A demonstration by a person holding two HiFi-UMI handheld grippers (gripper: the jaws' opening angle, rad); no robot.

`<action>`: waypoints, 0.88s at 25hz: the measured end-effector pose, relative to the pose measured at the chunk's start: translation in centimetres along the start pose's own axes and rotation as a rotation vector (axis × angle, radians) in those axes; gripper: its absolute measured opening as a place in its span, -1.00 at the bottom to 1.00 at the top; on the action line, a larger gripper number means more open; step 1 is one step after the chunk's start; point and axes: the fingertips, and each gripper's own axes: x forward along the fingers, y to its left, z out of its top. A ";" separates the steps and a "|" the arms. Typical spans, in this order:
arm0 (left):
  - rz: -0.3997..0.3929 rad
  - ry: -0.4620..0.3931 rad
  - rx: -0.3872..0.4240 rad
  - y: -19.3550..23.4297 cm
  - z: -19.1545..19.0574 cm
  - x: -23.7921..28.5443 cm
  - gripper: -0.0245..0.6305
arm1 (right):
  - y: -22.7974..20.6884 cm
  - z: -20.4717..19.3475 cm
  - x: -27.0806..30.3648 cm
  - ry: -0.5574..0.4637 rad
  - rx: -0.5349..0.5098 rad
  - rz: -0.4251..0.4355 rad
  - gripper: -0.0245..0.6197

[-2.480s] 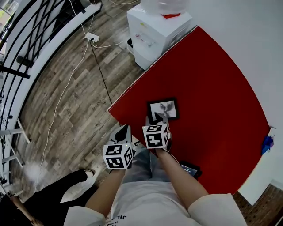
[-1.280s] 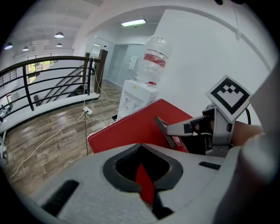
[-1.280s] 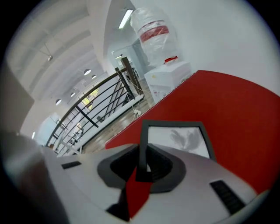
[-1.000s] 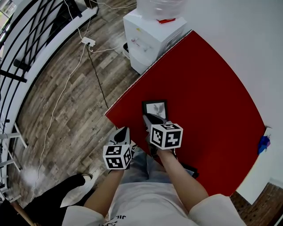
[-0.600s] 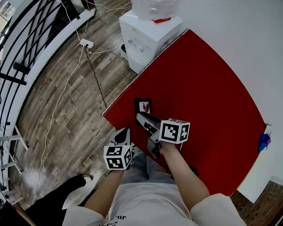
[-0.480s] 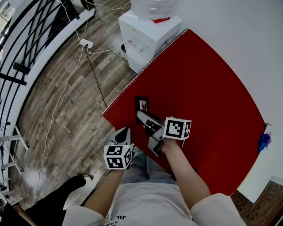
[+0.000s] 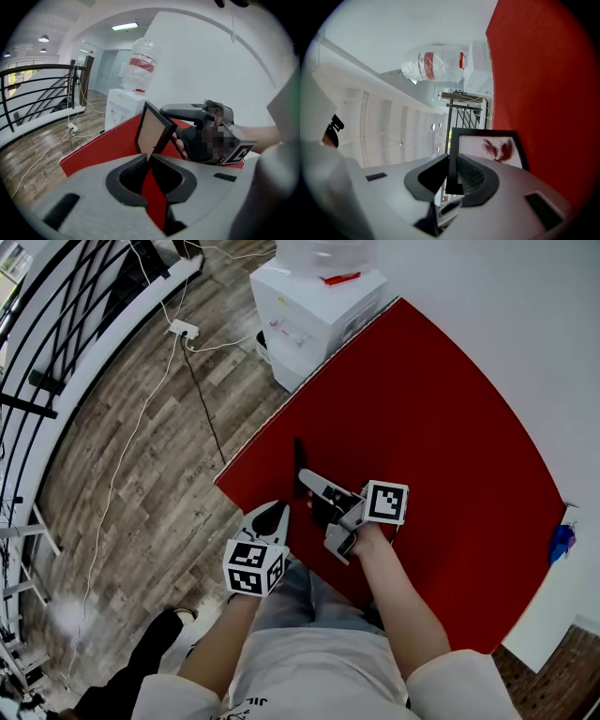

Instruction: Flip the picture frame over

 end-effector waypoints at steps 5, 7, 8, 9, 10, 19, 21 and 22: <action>-0.055 0.016 0.131 -1.4 0.5 1.9 -0.68 | 0.1 0.3 -0.3 0.041 -0.035 -0.027 -0.72; -0.071 0.022 0.147 -1.8 0.7 2.7 -0.68 | 0.1 0.6 -0.5 0.052 -0.044 -0.047 -0.72; -0.086 0.027 0.150 -2.2 0.7 3.0 -0.67 | 0.1 0.8 -0.7 0.056 -0.048 -0.056 -0.72; -0.102 0.034 0.158 -2.6 0.8 3.4 -0.67 | 0.1 1.0 -0.8 0.061 -0.054 -0.062 -0.72; -0.116 0.041 0.170 -3.0 0.8 3.7 -0.67 | 0.1 1.2 -0.9 0.068 -0.060 -0.065 -0.72; -0.119 0.032 0.200 -3.9 1.2 5.6 -0.63 | -0.1 1.7 -1.8 0.073 -0.045 -0.094 -0.72; -0.122 0.028 0.210 -3.9 1.3 5.8 -0.63 | -0.2 1.9 -2.1 0.079 -0.071 -0.127 -0.72; -0.122 0.028 0.216 -4.0 1.3 5.9 -0.63 | -0.2 2.1 -2.3 0.083 -0.102 -0.148 -0.72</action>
